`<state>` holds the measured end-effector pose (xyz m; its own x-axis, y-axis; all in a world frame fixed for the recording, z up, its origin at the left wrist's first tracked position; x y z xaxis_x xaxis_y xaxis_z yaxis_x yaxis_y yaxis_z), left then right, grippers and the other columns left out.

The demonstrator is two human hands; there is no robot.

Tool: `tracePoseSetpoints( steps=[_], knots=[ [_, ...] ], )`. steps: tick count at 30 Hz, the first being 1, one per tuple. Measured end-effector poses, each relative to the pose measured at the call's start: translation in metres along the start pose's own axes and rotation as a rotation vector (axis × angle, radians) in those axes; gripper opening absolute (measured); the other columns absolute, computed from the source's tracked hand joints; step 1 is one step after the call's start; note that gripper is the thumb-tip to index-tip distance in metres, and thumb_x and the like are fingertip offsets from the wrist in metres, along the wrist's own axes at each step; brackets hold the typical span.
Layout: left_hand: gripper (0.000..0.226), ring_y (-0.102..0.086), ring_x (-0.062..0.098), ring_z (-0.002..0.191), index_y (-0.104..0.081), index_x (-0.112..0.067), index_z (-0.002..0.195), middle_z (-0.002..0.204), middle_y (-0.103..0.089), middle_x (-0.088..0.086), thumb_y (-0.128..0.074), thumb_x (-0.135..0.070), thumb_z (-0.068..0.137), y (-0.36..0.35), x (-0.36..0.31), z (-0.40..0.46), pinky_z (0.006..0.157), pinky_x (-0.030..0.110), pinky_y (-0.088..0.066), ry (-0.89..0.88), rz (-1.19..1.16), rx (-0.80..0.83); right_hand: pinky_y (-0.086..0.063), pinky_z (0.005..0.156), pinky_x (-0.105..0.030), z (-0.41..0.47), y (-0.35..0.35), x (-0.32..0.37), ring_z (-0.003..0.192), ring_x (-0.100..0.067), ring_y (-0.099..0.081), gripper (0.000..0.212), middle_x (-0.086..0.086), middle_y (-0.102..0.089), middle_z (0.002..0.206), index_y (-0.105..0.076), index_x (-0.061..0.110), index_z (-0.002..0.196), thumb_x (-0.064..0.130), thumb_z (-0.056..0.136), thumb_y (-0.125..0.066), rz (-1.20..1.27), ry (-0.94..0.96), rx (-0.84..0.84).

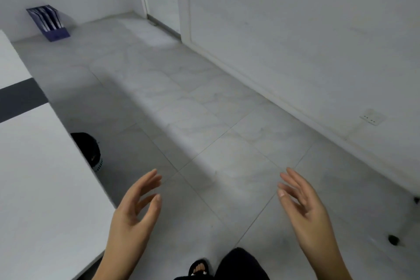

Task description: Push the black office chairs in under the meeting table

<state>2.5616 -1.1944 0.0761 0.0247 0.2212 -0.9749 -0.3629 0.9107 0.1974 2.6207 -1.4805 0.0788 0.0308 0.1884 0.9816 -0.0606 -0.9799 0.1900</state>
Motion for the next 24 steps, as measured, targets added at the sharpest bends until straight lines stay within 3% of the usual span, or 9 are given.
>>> tracePoseSetpoints(
  steps=[11,15,19,22,24],
  knots=[
    [0.042,-0.061,0.002,0.106,-0.056,-0.056,0.106,0.114,-0.064,-0.019,-0.056,-0.046,0.066,-0.059,0.029,0.192,0.084,0.008,-0.046,0.073,-0.022,-0.254,-0.045,0.081,-0.004,0.269,-0.07,0.01,0.101,0.004,-0.059,0.043,0.014,-0.063,0.113,-0.052,0.039,0.11,0.006,0.084,-0.059,-0.022,0.07,0.306],
    [0.042,-0.061,0.004,0.107,-0.056,-0.056,0.106,0.116,-0.063,-0.017,-0.056,-0.045,0.066,-0.079,0.026,0.267,0.085,0.009,-0.047,0.08,-0.01,-0.354,-0.045,0.08,-0.005,0.368,-0.104,0.029,0.101,0.002,-0.06,0.035,0.015,-0.065,0.112,-0.053,0.039,0.111,0.033,0.078,-0.063,-0.032,0.104,0.404],
    [0.04,-0.061,0.0,0.104,-0.056,-0.055,0.107,0.114,-0.064,-0.019,-0.058,-0.041,0.069,-0.077,0.032,0.324,0.086,0.009,-0.046,0.111,0.011,-0.448,-0.044,0.078,-0.003,0.44,-0.15,0.031,0.099,0.002,-0.061,0.043,0.015,-0.066,0.11,-0.052,0.039,0.109,0.005,0.085,-0.058,-0.048,0.098,0.513],
    [0.045,-0.061,-0.001,0.104,-0.056,-0.058,0.105,0.114,-0.063,-0.02,-0.057,-0.024,0.075,-0.067,0.046,0.369,0.085,0.008,-0.046,0.146,0.027,-0.509,-0.045,0.077,-0.002,0.485,-0.194,0.03,0.099,0.003,-0.06,0.042,0.015,-0.061,0.114,-0.053,0.038,0.109,0.003,0.085,-0.058,-0.058,0.071,0.575],
    [0.043,-0.061,-0.002,0.103,-0.056,-0.058,0.105,0.113,-0.063,-0.021,-0.059,-0.028,0.074,-0.055,0.057,0.406,0.084,0.006,-0.046,0.156,0.032,-0.54,-0.044,0.077,-0.001,0.517,-0.23,0.031,0.098,0.005,-0.059,0.039,0.015,-0.06,0.115,-0.052,0.036,0.112,0.006,0.086,-0.057,-0.07,0.073,0.605]
  ],
)
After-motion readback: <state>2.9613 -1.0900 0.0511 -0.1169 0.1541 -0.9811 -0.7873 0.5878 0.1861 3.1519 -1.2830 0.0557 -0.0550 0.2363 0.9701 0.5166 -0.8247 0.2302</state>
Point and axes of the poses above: each hand's wrist, its own z-axis towards the middle knuckle, its own y-axis out of the back of the hand, x = y × z, the point moved 2 cm from there along z, towards the middle knuckle
